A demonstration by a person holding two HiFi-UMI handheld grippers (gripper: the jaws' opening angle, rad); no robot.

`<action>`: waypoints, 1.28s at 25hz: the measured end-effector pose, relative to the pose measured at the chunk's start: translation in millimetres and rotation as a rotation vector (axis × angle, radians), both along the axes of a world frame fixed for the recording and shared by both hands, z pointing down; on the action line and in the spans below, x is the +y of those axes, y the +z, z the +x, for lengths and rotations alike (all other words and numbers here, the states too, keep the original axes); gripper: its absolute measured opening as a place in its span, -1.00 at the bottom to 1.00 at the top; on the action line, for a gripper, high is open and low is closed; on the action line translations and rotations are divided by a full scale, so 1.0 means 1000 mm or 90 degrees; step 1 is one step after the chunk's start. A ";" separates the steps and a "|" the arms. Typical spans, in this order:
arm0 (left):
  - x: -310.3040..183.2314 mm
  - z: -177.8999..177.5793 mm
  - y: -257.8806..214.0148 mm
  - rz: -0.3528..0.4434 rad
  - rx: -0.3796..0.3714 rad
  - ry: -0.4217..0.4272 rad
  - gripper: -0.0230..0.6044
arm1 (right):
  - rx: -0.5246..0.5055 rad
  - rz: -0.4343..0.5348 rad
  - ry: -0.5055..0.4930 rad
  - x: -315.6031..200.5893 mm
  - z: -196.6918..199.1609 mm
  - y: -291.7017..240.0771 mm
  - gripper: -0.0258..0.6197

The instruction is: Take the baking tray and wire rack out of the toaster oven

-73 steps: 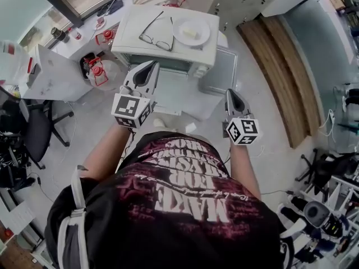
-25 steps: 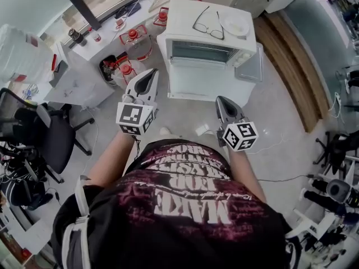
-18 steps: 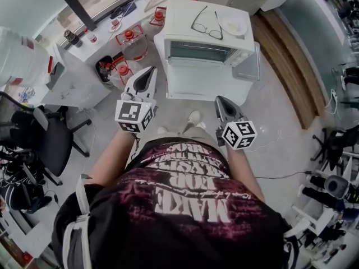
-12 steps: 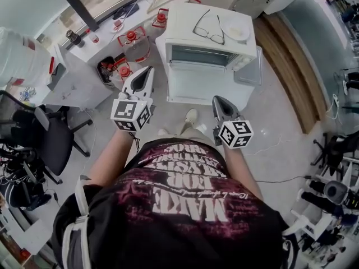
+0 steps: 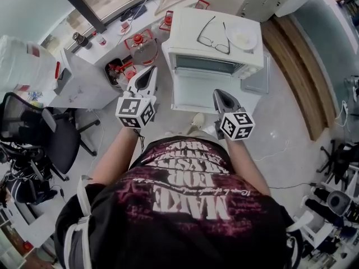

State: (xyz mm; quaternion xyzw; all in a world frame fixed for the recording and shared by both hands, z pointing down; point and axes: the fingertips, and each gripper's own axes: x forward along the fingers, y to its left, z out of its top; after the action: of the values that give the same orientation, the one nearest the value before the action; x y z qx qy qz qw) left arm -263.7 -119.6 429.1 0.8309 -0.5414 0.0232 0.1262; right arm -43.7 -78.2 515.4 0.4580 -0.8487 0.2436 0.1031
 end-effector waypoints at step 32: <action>-0.149 0.092 0.073 -0.031 -0.115 0.083 -0.91 | -0.235 -0.228 0.105 -0.145 0.014 0.143 -0.39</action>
State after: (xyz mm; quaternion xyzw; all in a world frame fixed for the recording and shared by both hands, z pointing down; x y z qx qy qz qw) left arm -171.3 -268.2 502.0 0.8558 -0.4943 0.1193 0.0956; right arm -29.9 -223.7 658.3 0.4477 -0.7563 0.4769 0.0062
